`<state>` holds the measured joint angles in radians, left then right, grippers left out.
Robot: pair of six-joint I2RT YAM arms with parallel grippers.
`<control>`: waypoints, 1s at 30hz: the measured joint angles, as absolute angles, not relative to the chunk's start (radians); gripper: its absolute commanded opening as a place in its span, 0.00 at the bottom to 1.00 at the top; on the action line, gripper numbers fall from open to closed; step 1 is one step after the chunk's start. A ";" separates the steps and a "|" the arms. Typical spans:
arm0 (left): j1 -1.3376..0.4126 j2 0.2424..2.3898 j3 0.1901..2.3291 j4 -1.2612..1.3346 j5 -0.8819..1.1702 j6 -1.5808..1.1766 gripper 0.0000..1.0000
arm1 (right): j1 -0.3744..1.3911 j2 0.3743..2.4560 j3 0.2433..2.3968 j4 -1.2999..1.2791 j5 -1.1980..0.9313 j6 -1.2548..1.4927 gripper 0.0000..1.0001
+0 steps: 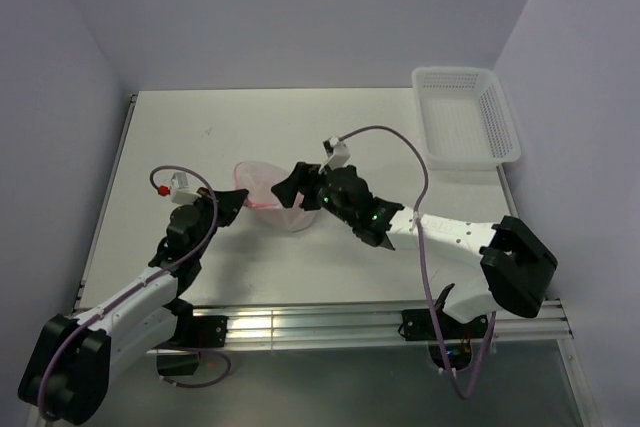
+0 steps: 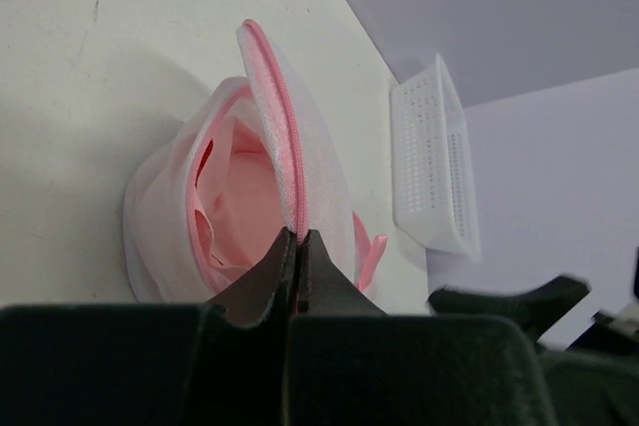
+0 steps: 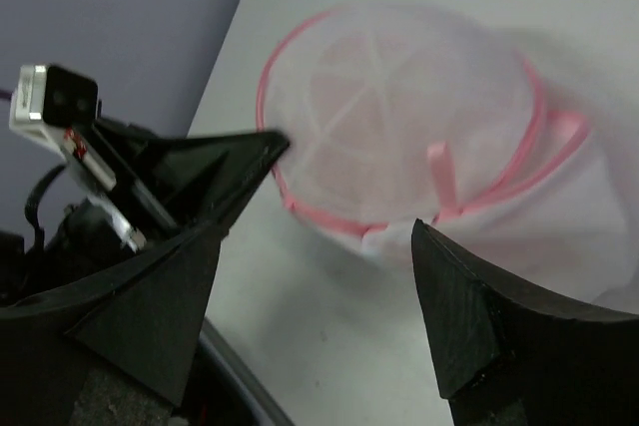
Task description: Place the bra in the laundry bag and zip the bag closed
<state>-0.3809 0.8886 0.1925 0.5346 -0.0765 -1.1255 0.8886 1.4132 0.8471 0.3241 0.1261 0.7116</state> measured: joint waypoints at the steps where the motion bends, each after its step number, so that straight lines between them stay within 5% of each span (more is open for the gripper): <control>1: -0.381 0.895 0.192 0.544 -0.080 -1.134 0.00 | 0.914 1.414 0.823 0.348 0.139 0.742 0.78; 4: -0.381 0.892 0.192 0.572 -0.086 -1.151 0.00 | 0.980 1.435 0.752 0.423 0.171 0.834 0.71; 14: -0.381 0.812 0.173 0.579 -0.075 -1.192 0.00 | 1.008 1.518 0.707 0.585 0.171 1.014 0.77; 20: -0.381 0.755 0.152 0.548 -0.046 -1.201 0.00 | 1.008 1.568 0.734 0.591 0.145 1.057 0.69; 24: -0.381 0.748 0.121 0.557 -0.032 -1.219 0.00 | 1.005 1.576 0.734 0.580 0.147 1.064 0.57; 25: -0.381 0.749 0.114 0.556 -0.029 -1.224 0.00 | 1.000 1.577 0.734 0.576 0.149 1.062 0.43; 30: -0.381 0.751 0.093 0.564 -0.007 -1.251 0.04 | 0.939 1.590 0.736 0.560 0.145 1.033 0.27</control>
